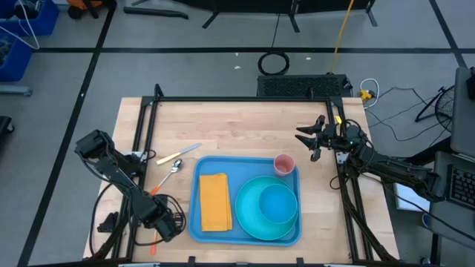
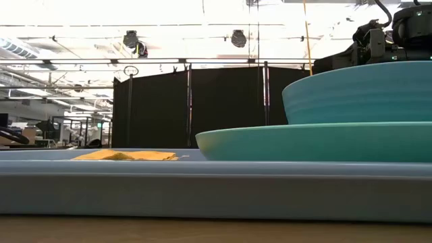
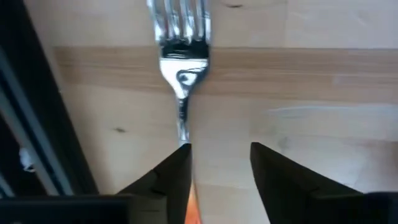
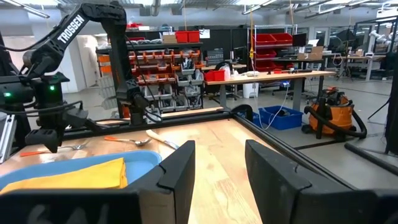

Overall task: Set up tray
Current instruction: Put the orange fork on the yellow napkin to the left of the green plate on the blue tray

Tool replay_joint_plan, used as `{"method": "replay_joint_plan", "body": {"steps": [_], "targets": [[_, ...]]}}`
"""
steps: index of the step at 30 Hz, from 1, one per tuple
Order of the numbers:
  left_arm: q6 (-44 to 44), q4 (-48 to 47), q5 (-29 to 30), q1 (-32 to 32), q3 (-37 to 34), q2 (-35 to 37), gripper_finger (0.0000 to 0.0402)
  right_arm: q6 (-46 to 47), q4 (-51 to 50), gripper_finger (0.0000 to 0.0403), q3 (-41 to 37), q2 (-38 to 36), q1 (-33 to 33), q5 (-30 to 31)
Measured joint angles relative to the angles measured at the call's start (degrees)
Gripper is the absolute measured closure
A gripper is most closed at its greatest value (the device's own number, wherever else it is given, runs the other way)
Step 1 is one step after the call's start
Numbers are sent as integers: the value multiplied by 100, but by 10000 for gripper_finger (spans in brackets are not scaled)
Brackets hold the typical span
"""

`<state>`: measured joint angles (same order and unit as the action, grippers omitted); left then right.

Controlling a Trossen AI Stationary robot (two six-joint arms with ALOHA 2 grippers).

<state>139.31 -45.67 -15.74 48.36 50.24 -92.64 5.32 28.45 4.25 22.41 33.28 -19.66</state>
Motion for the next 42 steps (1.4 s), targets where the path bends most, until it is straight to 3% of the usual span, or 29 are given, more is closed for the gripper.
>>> {"method": "replay_joint_plan", "body": {"steps": [7, 21, 27, 34, 37, 40, 42], "targets": [[97, -91, -521, 84, -2, 0, 226, -65, 49, 273, -1, 0, 0, 2], [32, -45, -522, 171, -132, 2, 288, -2, 46, 273, 0, -2, 0, 2], [38, 908, -573, 175, -708, 43, 288, 185, 48, 273, 0, -1, 0, 2], [-41, 964, -417, 161, -799, 39, 290, 259, 133, 273, 0, 0, 0, 2], [-100, 994, -216, 181, -800, 39, 318, 258, 150, 273, 0, 0, -1, 2], [-121, 1032, -86, 251, -798, 37, 375, 258, 181, 273, 0, -2, 0, 1], [-125, 1028, -26, 291, -798, 37, 386, 258, 176, 273, 0, 0, 0, 2]]}}
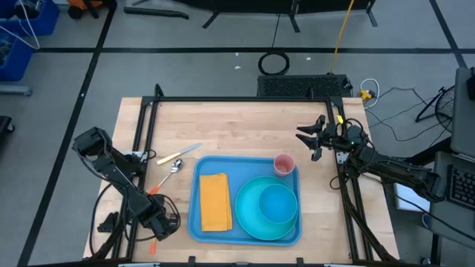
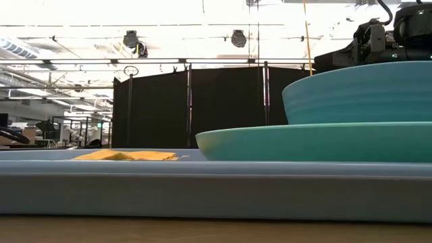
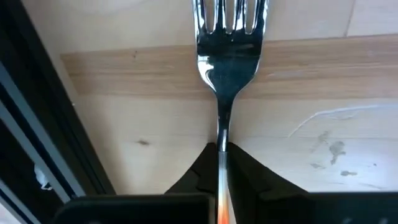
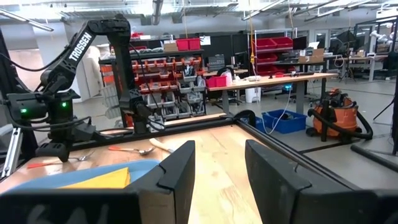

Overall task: Set up tray
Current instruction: Put the orange fork on the yellow napkin to the left of the green plate on the blue tray

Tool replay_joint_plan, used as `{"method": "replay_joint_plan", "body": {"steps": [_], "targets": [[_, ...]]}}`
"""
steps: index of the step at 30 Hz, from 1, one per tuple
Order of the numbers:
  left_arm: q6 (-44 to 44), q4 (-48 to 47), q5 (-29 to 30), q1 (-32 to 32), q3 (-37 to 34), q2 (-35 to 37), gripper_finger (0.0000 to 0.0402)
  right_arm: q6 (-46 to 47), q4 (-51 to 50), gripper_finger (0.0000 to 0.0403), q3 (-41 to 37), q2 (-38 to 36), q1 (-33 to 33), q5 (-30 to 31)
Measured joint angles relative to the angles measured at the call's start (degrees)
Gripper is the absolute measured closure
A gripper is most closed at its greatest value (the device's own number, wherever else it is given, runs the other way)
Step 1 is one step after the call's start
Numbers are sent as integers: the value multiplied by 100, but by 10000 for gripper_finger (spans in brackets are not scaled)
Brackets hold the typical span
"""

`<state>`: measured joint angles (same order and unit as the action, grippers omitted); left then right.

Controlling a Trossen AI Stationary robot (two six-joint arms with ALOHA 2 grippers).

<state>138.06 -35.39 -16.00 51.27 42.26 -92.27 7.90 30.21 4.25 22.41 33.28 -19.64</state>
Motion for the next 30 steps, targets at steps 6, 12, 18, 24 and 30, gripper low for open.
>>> {"method": "replay_joint_plan", "body": {"steps": [6, 12, 18, 24, 30], "targets": [[-45, -268, 431, 81, 144, 35, 390, 1, 2, 273, 0, -1, -2, 0], [-235, -1312, 1922, 101, 822, 319, 392, 27, 67, 273, 0, -2, 0, 0], [-666, -1551, 3051, -57, 1239, 726, 392, 166, 171, 273, 0, 0, 0, 0], [-1996, -1336, 3482, -822, 1404, 941, 392, 204, 174, 273, 0, -1, 0, 0], [-3835, -623, 3074, -1923, 1412, 997, 392, 197, 174, 273, 0, 0, 0, 0]]}}
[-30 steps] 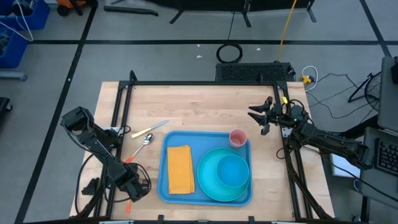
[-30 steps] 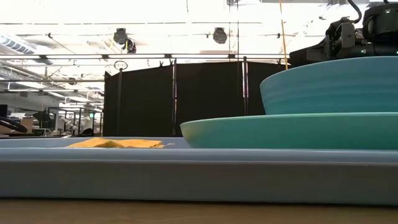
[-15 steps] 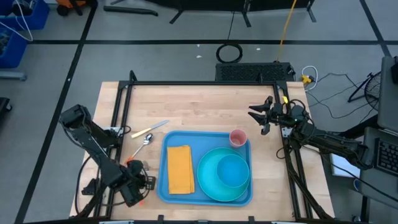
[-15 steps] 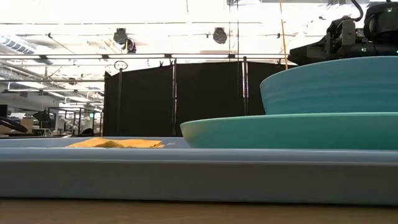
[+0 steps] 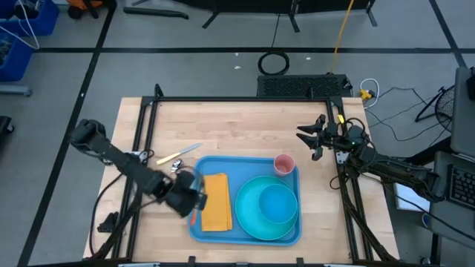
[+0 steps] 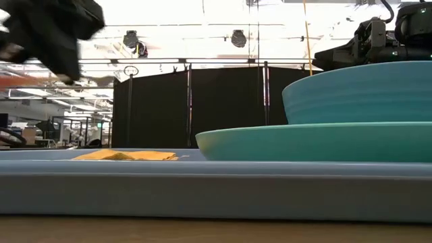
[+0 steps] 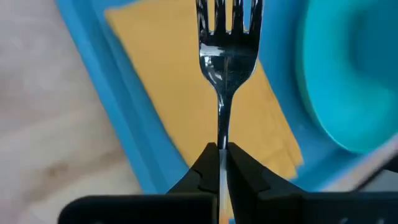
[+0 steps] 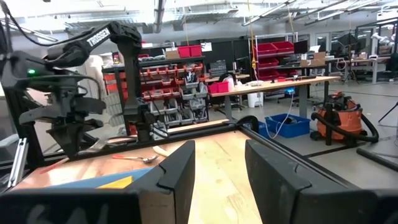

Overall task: Set up tray
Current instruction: Put the orange fork on the yellow napkin to the left of the green plate on the blue tray

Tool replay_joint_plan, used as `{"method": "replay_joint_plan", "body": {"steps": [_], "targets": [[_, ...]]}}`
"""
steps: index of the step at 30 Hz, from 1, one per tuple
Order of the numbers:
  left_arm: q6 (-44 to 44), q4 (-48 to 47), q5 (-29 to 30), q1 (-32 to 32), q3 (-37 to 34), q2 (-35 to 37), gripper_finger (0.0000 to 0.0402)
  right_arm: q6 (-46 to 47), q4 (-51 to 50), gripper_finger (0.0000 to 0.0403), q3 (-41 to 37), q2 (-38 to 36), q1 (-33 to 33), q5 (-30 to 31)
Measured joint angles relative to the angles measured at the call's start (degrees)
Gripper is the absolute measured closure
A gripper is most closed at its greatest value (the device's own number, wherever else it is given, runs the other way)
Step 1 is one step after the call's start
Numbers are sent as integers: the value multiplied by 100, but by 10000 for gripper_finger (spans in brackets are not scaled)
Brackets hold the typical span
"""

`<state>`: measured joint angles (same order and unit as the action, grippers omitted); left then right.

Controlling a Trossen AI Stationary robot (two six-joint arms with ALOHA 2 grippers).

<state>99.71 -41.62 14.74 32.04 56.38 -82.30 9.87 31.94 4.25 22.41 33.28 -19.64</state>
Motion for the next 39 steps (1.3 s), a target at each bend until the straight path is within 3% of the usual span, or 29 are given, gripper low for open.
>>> {"method": "replay_joint_plan", "body": {"steps": [4, 8, 15, 20, 31, 39], "targets": [[-528, -101, -425, -521, -2, -142, 392, 2, -2, 273, 0, -1, 0, 0], [-662, 21, -247, -797, -2, -175, 392, 21, -2, 273, 0, -2, 0, 0], [-852, 1314, -81, -1000, -311, -197, 392, 26, -4, 273, 0, 0, 0, -2], [-600, 1257, -481, -979, -400, -551, 392, 22, -6, 273, 0, -1, 0, 0], [489, 1959, -606, -659, -384, -1245, 392, 144, -4, 273, 0, -2, 0, -2], [767, 1846, -634, -579, -384, -1169, 392, 146, -11, 273, 0, 0, -2, -2]]}}
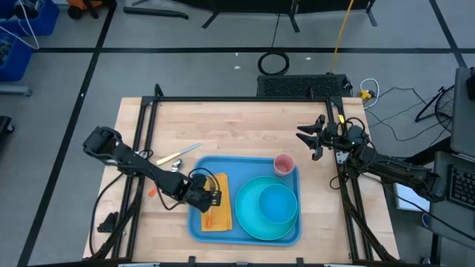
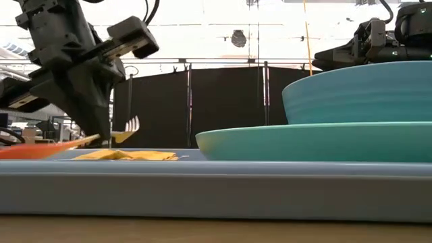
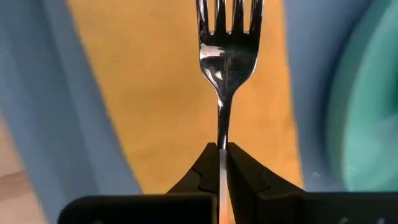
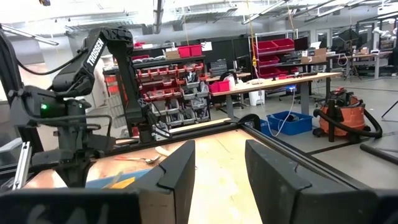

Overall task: Set up tray
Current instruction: Put the orange fork on the yellow napkin to the left of the green plate on the blue tray

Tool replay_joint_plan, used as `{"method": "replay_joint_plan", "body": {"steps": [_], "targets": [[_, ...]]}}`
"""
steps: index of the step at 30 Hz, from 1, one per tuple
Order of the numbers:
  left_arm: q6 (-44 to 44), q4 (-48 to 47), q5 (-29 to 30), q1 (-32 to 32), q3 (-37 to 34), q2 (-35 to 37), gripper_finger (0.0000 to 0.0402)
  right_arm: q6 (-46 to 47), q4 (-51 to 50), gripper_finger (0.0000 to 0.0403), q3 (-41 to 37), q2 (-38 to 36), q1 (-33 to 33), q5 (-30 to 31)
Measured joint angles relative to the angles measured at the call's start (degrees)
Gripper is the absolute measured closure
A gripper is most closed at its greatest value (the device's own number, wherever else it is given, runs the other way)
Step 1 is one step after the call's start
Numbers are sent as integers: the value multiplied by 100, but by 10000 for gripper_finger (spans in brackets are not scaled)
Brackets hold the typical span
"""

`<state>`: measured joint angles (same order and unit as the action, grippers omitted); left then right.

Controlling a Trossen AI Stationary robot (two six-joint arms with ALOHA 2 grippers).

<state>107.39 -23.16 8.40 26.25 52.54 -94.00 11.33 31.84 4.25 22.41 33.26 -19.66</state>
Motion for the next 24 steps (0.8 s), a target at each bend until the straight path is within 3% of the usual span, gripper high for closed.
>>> {"method": "replay_joint_plan", "body": {"steps": [24], "targets": [[218, -321, -291, 10, 4, -7, 383, 0, 2, 273, 0, -2, 2, 0]]}}
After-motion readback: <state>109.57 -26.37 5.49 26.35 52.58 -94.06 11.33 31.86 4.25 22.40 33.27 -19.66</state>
